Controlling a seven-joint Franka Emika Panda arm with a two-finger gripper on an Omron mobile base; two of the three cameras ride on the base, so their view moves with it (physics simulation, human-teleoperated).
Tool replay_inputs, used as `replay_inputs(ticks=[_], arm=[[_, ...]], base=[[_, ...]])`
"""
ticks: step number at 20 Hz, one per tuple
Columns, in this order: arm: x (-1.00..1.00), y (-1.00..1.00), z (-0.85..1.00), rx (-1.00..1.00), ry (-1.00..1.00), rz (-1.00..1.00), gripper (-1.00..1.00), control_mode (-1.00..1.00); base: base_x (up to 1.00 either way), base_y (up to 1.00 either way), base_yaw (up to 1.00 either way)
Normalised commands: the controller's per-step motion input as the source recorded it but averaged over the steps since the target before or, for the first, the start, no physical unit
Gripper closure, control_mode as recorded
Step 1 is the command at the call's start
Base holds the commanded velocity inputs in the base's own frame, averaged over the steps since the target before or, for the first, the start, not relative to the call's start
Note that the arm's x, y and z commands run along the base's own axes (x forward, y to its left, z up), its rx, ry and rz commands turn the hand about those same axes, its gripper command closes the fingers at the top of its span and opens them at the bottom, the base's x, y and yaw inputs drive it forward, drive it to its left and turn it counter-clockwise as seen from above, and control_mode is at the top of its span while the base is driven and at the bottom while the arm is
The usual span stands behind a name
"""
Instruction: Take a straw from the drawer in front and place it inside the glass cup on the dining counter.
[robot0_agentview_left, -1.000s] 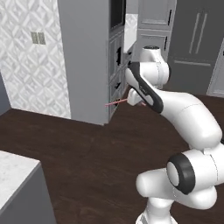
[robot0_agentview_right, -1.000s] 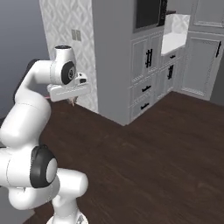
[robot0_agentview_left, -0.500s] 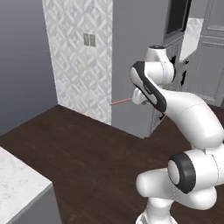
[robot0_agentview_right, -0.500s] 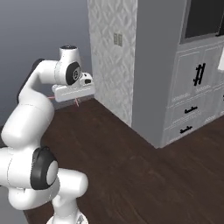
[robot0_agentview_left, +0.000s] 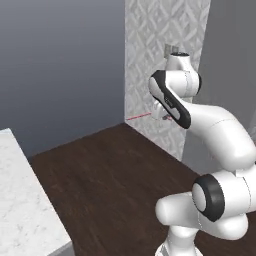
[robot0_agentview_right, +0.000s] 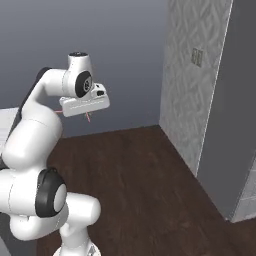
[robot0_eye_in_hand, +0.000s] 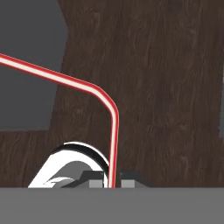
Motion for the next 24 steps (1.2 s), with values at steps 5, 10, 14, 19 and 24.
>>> replay_inputs(ticks=[5, 10, 14, 19, 24], arm=[[0.00, 0.00, 0.00, 0.00, 0.00, 0.00, 1.00, 1.00], [0.00, 0.00, 0.00, 0.00, 0.00, 0.00, 1.00, 1.00], [0.00, 0.00, 0.00, 0.00, 0.00, 0.00, 1.00, 1.00], [0.00, 0.00, 0.00, 0.00, 0.00, 0.00, 1.00, 1.00], [0.00, 0.00, 0.00, 0.00, 0.00, 0.00, 1.00, 1.00]], base=[[1.00, -0.25, 0.59], [1.00, -0.34, 0.56], [1.00, -0.53, 0.50], [1.00, -0.58, 0.47], [0.98, -0.65, 0.46]])
